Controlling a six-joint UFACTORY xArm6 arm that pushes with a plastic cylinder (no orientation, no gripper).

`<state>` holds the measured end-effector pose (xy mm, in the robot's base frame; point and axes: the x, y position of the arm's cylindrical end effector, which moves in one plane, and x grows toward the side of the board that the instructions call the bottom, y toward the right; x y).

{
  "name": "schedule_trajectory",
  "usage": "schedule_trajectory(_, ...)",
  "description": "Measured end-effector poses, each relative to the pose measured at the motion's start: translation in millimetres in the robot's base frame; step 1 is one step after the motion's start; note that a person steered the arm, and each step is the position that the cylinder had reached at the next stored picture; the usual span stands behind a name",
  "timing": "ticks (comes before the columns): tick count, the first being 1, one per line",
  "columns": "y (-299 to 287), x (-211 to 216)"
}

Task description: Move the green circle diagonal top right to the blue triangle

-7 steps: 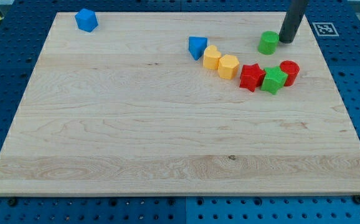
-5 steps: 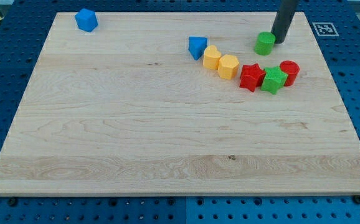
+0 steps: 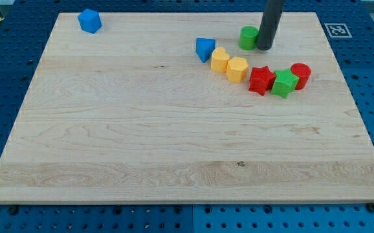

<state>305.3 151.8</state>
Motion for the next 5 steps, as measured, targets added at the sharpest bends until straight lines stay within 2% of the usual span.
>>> schedule_trajectory(5,-21,-5)
